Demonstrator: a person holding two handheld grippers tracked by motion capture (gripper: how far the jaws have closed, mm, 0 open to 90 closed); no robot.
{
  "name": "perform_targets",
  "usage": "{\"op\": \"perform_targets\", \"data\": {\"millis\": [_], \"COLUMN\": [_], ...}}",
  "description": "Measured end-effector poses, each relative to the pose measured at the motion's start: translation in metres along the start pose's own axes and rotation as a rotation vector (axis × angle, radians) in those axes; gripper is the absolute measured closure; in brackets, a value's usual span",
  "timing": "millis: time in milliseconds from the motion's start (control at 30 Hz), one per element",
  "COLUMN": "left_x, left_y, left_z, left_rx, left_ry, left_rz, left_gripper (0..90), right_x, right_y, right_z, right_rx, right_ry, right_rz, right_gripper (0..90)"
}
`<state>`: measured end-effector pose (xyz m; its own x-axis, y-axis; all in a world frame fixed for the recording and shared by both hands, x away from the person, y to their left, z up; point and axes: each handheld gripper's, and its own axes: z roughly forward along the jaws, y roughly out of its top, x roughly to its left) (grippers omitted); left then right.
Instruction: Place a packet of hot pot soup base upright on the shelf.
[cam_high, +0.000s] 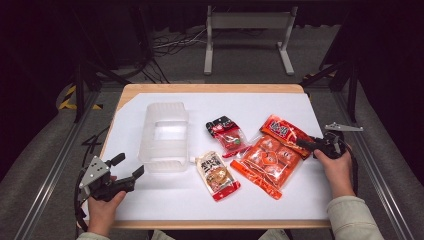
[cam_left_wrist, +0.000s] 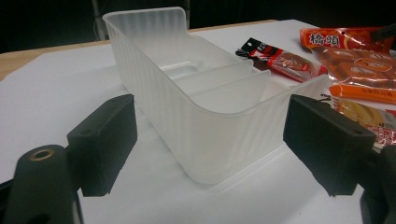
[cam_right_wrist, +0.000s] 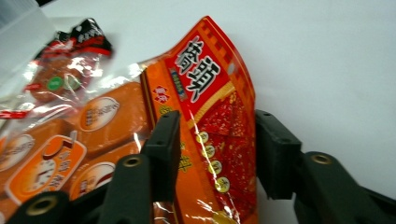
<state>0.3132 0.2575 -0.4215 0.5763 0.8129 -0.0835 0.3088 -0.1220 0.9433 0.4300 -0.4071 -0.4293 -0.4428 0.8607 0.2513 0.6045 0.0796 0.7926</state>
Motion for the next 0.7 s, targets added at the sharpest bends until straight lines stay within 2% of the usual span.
{"op": "perform_targets", "data": {"millis": [33,100,167,267,400,600,700], "left_x": [-0.0006,-0.0017,-0.0031,-0.0034,-0.0026,-0.0025,-0.0040], "left_y": [0.0000,0.0002,0.0004,0.0003,-0.0002,0.0002,0.0011], "left_z": [0.0003,0.0008,0.0012,0.0016,0.0014,0.0005,0.0011], "left_rx": [0.003,0.006,0.008,0.010,0.008,-0.003,-0.011], "left_ry": [-0.001,-0.002,-0.006,-0.006,-0.005,-0.006,-0.008], "left_rz": [0.001,0.003,0.006,0.008,0.003,-0.003,-0.009], "left_gripper": [19.5,19.6,19.7,19.7,19.7,19.3,18.7], "right_x": [0.0006,0.0013,0.0023,0.0008,0.0015,0.0033,0.0067], "right_y": [-0.0005,-0.0008,-0.0023,-0.0031,-0.0020,-0.0012,0.0007], "right_z": [0.0013,0.0027,0.0064,0.0072,0.0058,0.0017,-0.0006], "right_rx": [0.010,0.017,0.034,0.047,0.049,0.026,0.019], "right_ry": [-0.021,-0.035,-0.082,-0.117,-0.112,-0.100,-0.102], "right_rz": [-0.007,-0.018,-0.049,-0.053,-0.071,-0.053,-0.060], "right_gripper": [60.7,62.7,70.8,83.6,89.7,90.0,90.0]}}
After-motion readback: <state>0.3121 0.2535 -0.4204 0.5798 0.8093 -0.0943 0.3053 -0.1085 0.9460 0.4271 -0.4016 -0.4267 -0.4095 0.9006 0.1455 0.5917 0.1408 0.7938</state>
